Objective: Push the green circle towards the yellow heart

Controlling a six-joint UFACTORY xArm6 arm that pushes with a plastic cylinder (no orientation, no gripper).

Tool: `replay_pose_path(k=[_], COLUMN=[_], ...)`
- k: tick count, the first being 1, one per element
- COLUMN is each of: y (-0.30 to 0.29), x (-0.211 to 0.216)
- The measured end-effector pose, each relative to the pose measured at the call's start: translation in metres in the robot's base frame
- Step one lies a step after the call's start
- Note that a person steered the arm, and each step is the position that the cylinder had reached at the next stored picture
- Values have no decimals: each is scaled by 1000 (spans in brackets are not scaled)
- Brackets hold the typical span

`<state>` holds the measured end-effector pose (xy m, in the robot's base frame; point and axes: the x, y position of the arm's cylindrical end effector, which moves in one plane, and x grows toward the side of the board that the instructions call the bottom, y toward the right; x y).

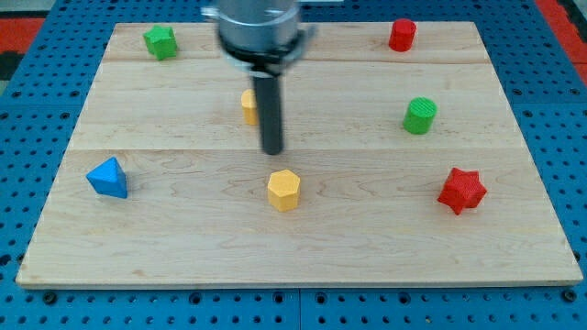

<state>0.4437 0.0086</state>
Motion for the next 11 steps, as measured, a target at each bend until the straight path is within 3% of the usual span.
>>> replay_pose_path(k=[2, 4, 6, 10, 11], y=[202, 255, 235, 95, 100], x=[-22, -46, -63, -100, -113])
